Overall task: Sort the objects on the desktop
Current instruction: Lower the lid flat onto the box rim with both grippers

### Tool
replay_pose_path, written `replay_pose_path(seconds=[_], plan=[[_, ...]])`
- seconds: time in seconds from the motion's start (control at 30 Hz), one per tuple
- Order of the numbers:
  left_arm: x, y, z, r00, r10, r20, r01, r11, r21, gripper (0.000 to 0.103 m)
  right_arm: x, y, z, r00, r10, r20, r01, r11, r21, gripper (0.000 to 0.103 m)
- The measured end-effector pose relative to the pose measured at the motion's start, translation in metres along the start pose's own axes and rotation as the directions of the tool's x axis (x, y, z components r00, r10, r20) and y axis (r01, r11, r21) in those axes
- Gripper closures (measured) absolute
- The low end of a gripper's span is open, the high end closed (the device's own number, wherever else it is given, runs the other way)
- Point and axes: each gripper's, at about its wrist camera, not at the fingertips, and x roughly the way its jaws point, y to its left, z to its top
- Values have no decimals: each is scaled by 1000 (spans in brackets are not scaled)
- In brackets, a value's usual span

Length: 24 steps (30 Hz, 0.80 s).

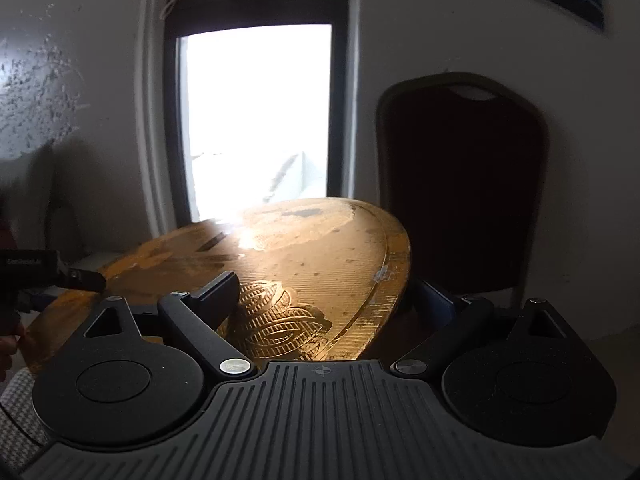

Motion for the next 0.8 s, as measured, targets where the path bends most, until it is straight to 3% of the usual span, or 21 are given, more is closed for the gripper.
replay_pose_path(seconds=[0.17,0.43,0.57,0.8], plan=[[-4,41,22,991,114,67,-115,993,9,2,60,35,2,992,122,-22,-122,993,10,8],[5,86,57,947,273,171,-288,955,69,2,161,81,-6,952,295,-77,-289,954,79,8],[18,106,62,932,313,183,-332,940,84,2,201,99,-14,935,336,-114,-325,940,103,8],[46,133,61,928,338,155,-352,933,74,2,238,112,-35,921,352,-167,-336,934,120,8]])
